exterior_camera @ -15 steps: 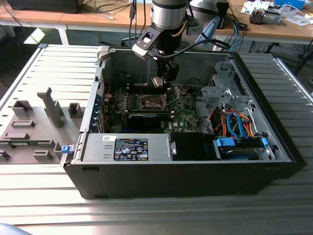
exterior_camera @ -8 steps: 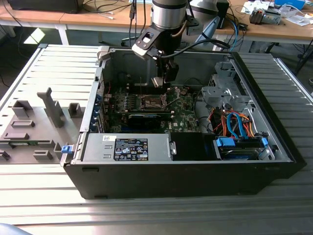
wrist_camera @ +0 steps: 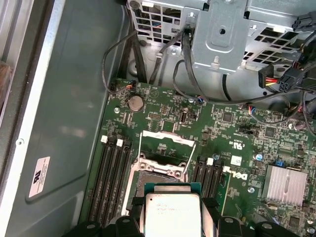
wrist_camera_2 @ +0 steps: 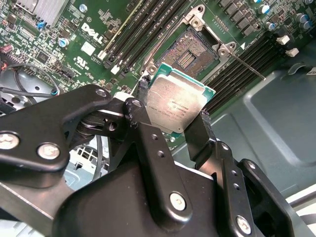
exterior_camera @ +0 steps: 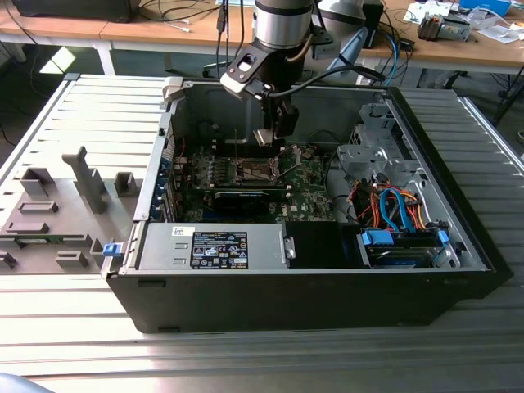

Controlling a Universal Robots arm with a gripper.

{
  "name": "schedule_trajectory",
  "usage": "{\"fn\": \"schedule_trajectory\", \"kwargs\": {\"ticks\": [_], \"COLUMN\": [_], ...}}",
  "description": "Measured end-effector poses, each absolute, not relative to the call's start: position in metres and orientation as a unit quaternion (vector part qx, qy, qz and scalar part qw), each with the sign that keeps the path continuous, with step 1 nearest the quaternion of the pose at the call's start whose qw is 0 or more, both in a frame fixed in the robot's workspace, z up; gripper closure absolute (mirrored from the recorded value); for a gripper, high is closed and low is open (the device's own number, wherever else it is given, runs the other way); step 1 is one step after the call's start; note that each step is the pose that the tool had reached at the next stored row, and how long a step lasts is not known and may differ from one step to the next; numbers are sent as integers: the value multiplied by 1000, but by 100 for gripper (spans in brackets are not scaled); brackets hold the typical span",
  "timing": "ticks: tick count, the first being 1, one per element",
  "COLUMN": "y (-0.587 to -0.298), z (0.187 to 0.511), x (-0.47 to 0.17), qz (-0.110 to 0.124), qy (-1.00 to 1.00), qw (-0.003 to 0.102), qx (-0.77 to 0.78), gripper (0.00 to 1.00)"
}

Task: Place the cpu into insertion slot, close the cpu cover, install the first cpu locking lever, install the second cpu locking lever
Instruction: 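Place the cpu into insertion slot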

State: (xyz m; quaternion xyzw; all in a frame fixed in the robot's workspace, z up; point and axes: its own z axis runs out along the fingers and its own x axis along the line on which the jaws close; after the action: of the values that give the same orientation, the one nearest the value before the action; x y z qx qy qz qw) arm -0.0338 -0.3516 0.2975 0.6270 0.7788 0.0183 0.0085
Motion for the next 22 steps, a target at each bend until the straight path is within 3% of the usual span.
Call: {"fn": "schedule_trajectory", "kwargs": {"ticks": [22], "y": [-352], "z": [297], "x": [-34], "qz": [18], "qy": [766], "qw": [9], "qx": [643], "gripper": [46]}}
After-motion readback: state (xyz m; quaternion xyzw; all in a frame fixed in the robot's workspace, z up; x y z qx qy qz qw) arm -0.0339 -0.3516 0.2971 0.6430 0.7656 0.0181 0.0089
